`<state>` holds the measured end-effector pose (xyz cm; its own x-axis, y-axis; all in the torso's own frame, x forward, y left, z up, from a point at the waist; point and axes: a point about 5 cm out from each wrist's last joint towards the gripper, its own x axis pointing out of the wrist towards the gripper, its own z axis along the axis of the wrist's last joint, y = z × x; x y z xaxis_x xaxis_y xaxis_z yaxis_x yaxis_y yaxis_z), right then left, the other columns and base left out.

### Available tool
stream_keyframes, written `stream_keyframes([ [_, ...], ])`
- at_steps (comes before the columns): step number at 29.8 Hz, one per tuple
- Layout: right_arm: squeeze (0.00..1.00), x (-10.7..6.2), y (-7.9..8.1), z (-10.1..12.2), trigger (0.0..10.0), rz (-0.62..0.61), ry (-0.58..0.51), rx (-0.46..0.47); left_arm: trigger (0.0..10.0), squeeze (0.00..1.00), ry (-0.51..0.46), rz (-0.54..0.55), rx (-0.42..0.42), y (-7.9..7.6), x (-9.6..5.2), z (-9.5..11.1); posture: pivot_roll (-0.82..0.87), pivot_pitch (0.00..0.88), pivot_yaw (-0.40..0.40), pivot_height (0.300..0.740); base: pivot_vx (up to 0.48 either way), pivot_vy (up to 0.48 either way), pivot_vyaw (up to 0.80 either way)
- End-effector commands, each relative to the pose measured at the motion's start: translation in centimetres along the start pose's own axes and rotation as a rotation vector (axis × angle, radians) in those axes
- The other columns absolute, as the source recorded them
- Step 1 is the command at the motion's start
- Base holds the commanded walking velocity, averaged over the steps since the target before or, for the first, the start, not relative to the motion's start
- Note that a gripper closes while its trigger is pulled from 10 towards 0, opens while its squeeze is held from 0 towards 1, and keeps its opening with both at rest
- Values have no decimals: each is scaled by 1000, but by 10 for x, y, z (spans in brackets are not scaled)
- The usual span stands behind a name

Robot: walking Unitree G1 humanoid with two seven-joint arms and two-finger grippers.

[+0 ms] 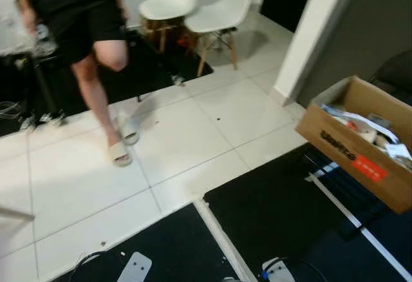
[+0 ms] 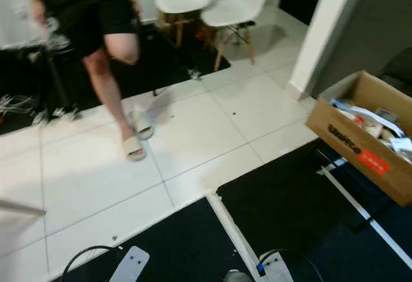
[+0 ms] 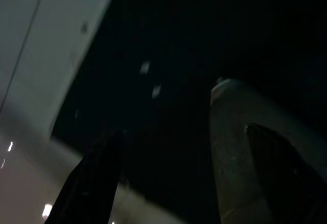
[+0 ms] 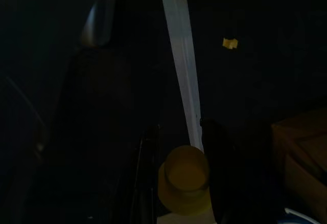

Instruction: Picking trash to rubbish bin

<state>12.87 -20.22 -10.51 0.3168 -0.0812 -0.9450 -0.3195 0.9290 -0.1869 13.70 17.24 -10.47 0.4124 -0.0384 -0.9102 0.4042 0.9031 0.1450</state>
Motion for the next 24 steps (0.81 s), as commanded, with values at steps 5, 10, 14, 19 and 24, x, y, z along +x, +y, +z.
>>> stream_keyframes([
  [5,0,0,4,1,10000,9,-8,9,10000,0,61,-25,3,-6,-2,-17,26,88,14,740,0,0,-800],
  [10,0,0,4,2,10000,6,-17,12,10000,0,61,-27,7,-6,-2,-17,26,88,14,740,0,0,-800],
  [14,0,0,4,2,10000,4,-23,19,10000,0,60,-27,10,-6,-2,-17,26,84,13,740,0,0,-800],
  [19,0,0,4,3,10000,3,-43,41,10000,0,60,-28,12,-6,-2,-17,26,84,13,740,0,0,-800],
  [24,0,0,5,3,10000,-10,-62,69,10000,0,61,-29,14,-6,-2,-18,27,79,14,740,0,0,-800],
])
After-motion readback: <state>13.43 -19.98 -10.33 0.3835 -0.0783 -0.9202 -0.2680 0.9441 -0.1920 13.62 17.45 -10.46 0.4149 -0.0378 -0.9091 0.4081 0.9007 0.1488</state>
